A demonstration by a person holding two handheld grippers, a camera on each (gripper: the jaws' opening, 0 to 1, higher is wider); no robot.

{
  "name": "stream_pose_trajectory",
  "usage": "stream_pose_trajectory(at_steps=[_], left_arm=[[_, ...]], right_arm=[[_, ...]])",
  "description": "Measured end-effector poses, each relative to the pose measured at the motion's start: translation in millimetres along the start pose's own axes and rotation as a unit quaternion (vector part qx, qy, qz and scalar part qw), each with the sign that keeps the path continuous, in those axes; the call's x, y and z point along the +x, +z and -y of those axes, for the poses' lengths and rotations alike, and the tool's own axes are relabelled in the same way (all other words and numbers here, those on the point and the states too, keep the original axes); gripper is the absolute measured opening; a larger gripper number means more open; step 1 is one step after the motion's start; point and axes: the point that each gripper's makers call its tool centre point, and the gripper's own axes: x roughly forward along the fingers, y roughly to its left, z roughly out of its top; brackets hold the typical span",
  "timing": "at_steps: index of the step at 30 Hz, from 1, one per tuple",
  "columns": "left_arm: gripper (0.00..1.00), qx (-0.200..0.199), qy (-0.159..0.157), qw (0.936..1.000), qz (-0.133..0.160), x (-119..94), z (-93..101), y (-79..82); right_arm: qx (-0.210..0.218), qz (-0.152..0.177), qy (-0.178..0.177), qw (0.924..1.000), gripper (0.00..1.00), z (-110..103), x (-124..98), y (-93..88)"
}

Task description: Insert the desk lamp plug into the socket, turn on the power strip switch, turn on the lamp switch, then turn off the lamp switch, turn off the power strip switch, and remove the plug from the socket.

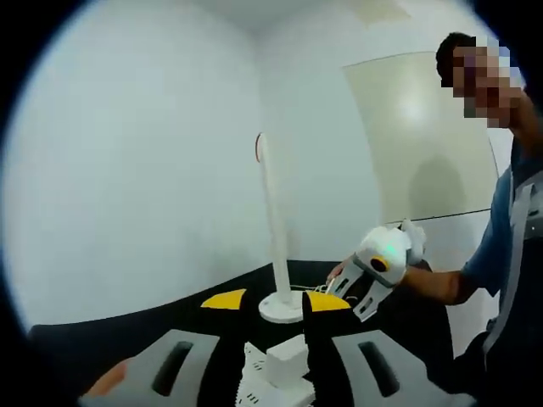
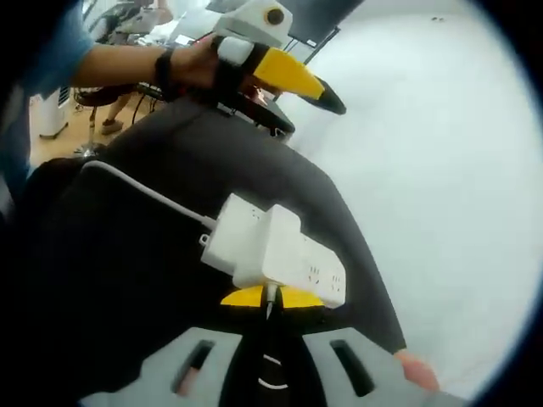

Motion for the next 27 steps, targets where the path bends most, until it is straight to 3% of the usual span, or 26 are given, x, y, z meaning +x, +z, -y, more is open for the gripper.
stream_pose_trajectory(at_steps=[15, 27], left_arm=[[0.0, -0.005, -0.007, 0.9992, -0.04, 17.8, 6.3, -24.0], [0.0, -0.01, -0.015, 0.998, -0.061, 36.6, 12.8, -47.4]], right_arm=[[0.007, 0.005, 0.002, 1.0, 0.06, 0.7, -0.7, -1.2], [0.011, 0.008, 0.001, 0.9999, 0.06, 3.0, -0.3, -2.2]])
